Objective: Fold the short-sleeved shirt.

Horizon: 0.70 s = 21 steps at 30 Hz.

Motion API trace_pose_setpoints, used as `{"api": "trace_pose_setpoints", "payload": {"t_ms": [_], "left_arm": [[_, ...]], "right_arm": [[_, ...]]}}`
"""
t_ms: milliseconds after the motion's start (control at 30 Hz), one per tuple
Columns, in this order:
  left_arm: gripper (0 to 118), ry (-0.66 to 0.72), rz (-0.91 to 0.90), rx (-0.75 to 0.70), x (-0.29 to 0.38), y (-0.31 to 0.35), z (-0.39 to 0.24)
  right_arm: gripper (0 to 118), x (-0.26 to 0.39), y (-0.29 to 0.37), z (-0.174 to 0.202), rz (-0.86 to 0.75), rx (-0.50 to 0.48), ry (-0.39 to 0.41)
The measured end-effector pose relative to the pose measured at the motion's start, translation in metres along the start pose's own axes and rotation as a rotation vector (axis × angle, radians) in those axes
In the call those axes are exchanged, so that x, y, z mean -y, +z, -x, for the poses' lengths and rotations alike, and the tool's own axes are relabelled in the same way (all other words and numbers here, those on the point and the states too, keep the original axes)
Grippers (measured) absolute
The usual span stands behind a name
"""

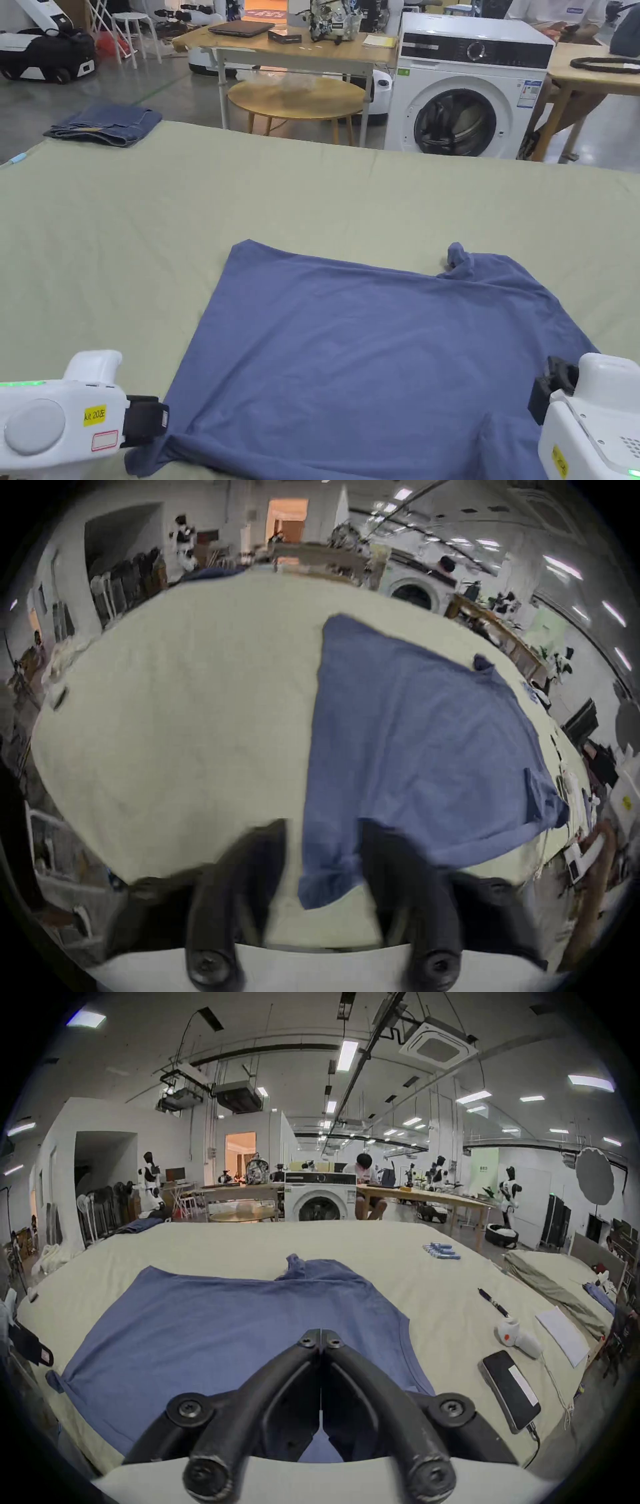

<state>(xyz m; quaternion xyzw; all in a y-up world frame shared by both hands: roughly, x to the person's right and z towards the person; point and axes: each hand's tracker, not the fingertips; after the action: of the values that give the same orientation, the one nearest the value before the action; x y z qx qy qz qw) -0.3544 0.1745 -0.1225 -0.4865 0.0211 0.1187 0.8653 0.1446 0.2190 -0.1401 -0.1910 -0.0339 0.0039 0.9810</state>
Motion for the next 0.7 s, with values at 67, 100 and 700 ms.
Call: {"api": "trace_pose_setpoints", "payload": {"t_ms": [67, 100, 700], "left_arm": [[62, 0.040, 0.033, 0.002, 0.006, -0.010, 0.005], [66, 0.059, 0.055, 0.003, 0.008, -0.017, 0.006], [2, -0.122, 0.107, -0.006, 0.016, -0.036, 0.000]], "right_arm": [[0, 0.003, 0.000, 0.001, 0.013, -0.003, 0.004], [0, 0.005, -0.001, 0.002, 0.019, -0.004, 0.006], [0, 0.020, 0.009, -0.028, 0.121, 0.019, 0.014]]}}
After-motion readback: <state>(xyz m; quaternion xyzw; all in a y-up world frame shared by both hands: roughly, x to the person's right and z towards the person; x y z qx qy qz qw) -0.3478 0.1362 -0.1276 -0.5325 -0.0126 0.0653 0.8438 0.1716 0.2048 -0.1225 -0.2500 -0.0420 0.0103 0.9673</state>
